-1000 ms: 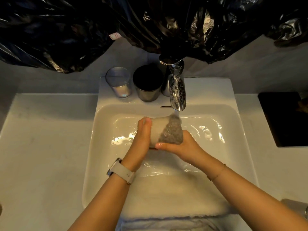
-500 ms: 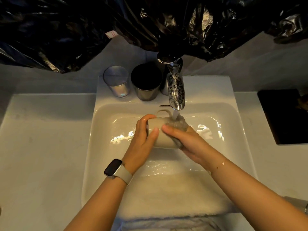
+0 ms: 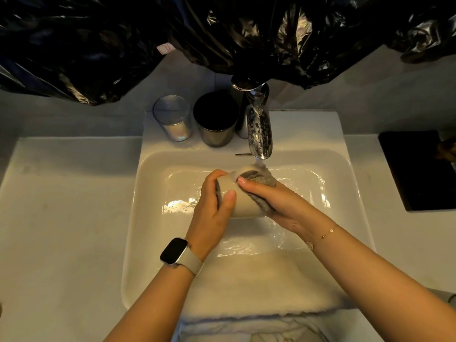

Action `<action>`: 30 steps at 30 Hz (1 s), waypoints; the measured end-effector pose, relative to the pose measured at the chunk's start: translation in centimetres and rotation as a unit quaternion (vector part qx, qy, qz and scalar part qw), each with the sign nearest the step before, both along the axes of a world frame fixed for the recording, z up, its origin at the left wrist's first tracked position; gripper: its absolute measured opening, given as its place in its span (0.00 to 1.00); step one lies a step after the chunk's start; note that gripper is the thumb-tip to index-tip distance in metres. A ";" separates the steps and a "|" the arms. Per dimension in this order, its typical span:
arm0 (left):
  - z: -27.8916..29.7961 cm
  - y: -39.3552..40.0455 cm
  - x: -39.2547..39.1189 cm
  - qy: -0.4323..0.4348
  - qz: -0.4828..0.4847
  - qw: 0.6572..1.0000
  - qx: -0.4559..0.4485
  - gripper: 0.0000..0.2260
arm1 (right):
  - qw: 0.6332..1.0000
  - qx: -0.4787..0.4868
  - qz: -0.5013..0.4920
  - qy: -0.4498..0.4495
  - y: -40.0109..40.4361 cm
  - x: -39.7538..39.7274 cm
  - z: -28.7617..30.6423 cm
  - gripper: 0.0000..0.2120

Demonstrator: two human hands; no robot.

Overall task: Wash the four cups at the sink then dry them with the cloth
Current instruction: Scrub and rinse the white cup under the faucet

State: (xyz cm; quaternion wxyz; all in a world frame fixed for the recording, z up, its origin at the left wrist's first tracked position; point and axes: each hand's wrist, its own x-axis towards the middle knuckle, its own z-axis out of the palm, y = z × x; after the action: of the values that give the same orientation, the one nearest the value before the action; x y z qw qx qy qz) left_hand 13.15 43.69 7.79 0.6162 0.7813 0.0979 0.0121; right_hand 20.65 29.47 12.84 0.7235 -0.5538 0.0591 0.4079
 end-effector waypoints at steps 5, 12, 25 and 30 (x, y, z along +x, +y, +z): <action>1.4 -0.3 1.4 0.158 0.080 0.970 -0.166 0.24 | 0.984 -0.084 0.029 -0.155 -0.1 -1.9 -1.0 0.08; 1.6 0.0 1.7 0.309 0.029 0.920 -0.239 0.34 | 0.982 -0.123 0.033 -0.137 -0.3 -1.2 -1.3 0.07; 2.5 1.1 3.6 0.373 0.073 0.857 -0.349 0.28 | 0.937 -0.186 0.121 -0.269 0.5 -0.9 -1.2 0.19; 2.3 0.9 2.0 0.318 -0.007 0.922 -0.219 0.32 | 0.977 -0.131 0.001 -0.168 0.3 -0.9 -0.9 0.07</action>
State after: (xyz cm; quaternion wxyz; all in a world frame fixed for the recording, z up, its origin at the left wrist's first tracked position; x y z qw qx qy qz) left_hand 15.13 44.62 10.13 0.7083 0.5904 0.2834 -0.2636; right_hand 19.78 29.77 11.97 0.6438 -0.7046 -0.0107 0.2983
